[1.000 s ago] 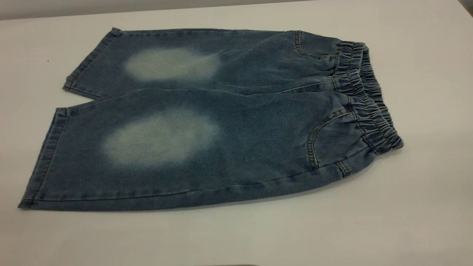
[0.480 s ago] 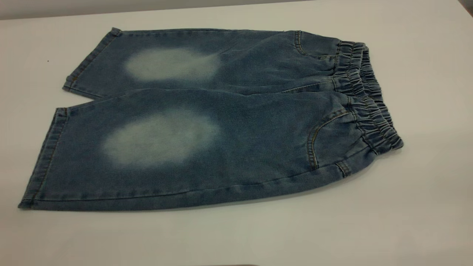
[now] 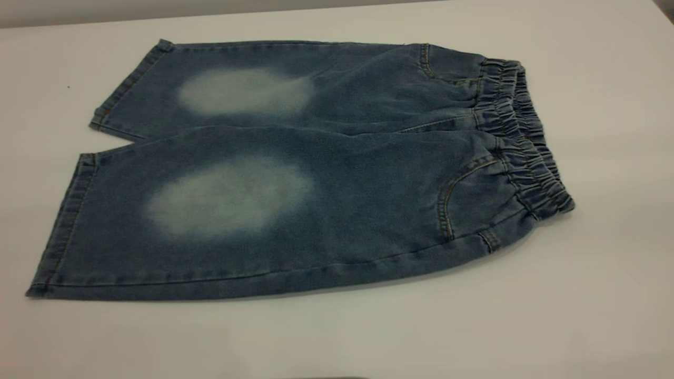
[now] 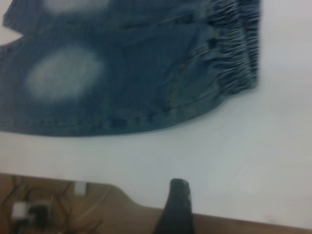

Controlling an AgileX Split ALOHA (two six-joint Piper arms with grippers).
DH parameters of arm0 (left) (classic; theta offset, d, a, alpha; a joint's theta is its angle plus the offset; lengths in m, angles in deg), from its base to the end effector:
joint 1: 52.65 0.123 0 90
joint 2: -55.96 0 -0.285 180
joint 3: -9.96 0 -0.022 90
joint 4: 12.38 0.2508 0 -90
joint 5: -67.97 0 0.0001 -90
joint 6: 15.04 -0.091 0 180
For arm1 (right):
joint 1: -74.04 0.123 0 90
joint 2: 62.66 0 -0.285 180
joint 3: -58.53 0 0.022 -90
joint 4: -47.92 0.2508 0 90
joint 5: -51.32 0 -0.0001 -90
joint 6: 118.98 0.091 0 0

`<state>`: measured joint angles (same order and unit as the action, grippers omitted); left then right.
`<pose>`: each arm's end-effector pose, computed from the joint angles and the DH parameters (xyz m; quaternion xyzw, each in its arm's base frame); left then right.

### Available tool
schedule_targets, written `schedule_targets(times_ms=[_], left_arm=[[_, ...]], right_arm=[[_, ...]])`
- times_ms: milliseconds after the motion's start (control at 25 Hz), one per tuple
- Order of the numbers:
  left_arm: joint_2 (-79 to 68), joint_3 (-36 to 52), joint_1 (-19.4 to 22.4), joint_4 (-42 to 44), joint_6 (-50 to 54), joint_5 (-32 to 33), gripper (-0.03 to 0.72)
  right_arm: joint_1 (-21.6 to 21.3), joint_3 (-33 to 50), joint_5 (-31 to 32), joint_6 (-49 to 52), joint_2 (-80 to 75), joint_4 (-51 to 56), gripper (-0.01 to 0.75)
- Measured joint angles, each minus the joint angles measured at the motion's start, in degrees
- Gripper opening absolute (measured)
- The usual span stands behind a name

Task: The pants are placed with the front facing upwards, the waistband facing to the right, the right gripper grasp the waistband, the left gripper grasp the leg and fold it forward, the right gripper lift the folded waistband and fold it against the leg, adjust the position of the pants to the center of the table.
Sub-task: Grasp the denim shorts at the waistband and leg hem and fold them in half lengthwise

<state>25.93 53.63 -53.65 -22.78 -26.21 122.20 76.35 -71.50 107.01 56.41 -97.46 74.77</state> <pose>0.0589 -0.0144 0.3023 0.0796 0.8914 -0.0502 0.4433 0.0694 0.0368 0.2683 0.0029 0.9172 0.2181 0.3334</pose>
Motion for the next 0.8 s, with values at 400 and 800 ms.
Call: schedule_targets(times_ms=[400,800], left_arm=[[-28.2,0.0,0.0,-7.9,-14.4,-15.0,0.554],[-48.1,-0.1,0.0,-8.6,-16.2,-23.6,0.556]], right_arm=[[0.0,0.0,-14.5,-17.1,-30.9,16.0,0.586],[0.0,-0.1,-21.1,-46.7,-58.3,47.9,0.586]])
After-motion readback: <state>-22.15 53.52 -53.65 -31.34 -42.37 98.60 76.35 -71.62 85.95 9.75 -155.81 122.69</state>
